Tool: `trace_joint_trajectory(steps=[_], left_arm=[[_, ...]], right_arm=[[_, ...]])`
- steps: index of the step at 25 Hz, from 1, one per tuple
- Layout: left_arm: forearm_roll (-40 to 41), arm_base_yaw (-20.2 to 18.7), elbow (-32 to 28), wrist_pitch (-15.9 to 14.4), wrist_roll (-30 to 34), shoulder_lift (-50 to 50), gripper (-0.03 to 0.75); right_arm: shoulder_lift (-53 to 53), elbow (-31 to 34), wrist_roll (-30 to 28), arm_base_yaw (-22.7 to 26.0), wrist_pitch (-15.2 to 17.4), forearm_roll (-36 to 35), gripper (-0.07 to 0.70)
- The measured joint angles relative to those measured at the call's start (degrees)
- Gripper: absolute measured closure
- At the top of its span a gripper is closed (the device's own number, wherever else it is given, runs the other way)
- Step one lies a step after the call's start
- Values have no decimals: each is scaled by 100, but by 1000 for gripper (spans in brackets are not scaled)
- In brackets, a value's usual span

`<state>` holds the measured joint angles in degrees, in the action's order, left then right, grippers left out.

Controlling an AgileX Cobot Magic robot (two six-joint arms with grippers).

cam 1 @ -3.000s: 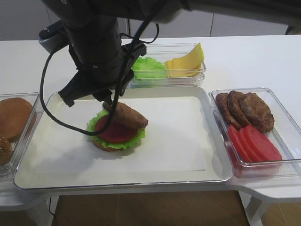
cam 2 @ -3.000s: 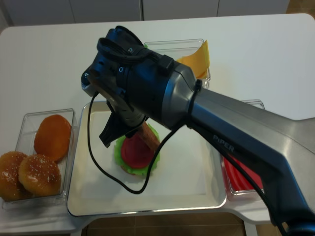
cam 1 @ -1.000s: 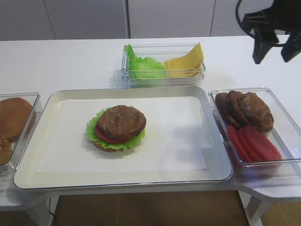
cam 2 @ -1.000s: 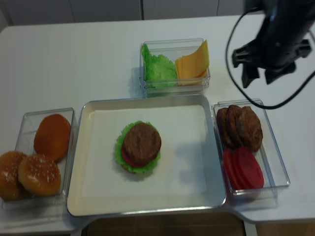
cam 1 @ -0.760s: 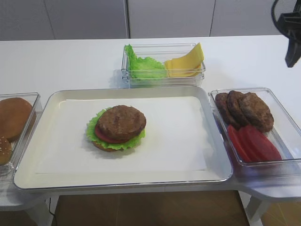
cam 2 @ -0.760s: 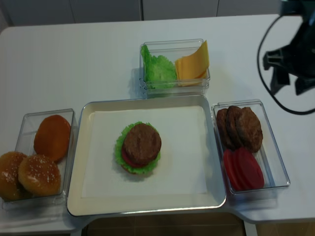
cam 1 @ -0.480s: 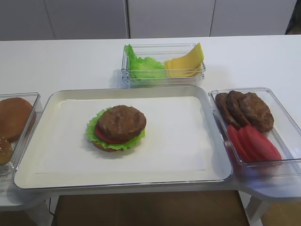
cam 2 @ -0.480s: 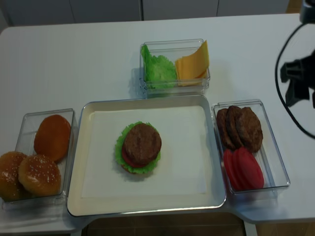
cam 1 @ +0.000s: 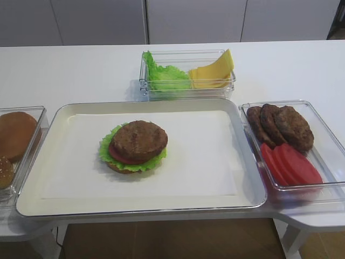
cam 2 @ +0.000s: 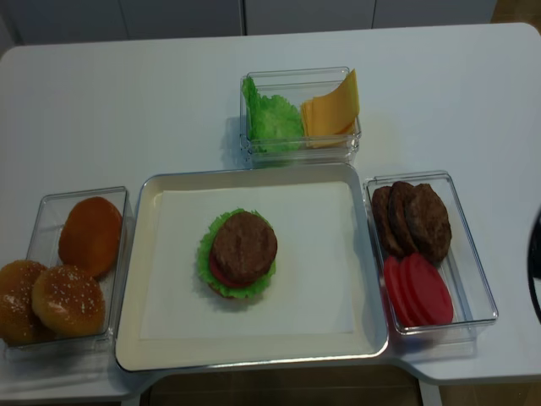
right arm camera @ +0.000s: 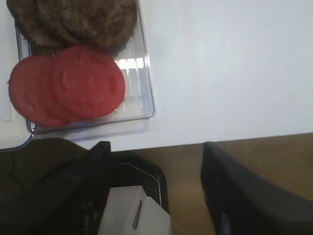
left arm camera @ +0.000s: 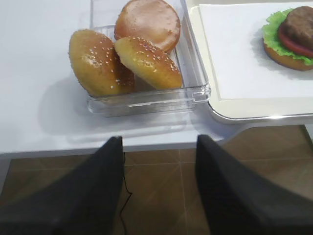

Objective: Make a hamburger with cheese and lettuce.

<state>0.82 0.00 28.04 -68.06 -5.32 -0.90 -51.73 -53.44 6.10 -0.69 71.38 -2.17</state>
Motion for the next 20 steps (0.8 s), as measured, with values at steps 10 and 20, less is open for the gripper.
trace_joint_trajectory(steps=[10,20], left_arm=[[0,-12,0,0,0,0,358],[0,-12,0,0,0,0,358]], right_arm=[[2562,1167,85,0,114,-87,196],[4355,1199,-184,2,176,-209,196]])
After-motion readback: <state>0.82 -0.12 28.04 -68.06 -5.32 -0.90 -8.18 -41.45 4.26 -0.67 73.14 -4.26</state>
